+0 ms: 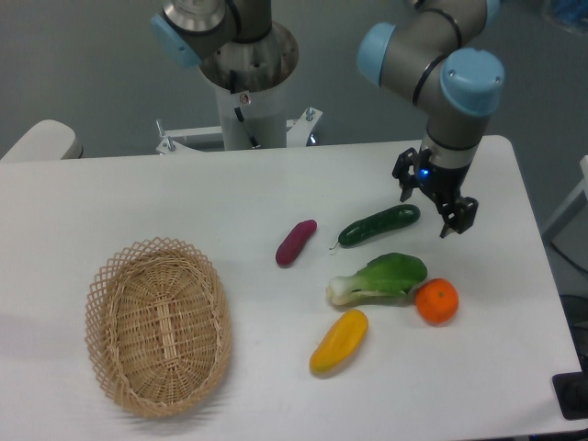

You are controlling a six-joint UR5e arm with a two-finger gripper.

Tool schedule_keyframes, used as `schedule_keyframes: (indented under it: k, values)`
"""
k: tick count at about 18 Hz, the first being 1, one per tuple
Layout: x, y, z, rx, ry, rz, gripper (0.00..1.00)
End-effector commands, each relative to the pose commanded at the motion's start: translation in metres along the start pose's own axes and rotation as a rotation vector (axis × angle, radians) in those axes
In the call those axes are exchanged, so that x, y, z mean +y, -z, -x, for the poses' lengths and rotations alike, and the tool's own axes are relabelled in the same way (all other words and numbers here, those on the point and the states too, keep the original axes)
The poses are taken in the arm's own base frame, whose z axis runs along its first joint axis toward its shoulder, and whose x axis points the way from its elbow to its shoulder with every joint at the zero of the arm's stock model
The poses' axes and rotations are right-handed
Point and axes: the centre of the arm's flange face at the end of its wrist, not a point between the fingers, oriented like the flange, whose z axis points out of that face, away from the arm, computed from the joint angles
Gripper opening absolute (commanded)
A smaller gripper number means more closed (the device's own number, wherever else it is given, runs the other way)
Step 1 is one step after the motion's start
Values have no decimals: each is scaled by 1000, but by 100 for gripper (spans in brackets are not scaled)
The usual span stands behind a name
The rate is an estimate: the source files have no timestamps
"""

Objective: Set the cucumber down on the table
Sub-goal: 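Open the gripper and raise it away from the cucumber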

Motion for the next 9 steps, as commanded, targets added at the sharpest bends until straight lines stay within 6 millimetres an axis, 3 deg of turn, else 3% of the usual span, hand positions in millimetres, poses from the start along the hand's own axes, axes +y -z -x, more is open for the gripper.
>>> schedule_keyframes:
  k: [2,9]
  values:
    - [-10,-2,-2,-4,35,6,100]
    - [-22,37,28,-106,83,28,100]
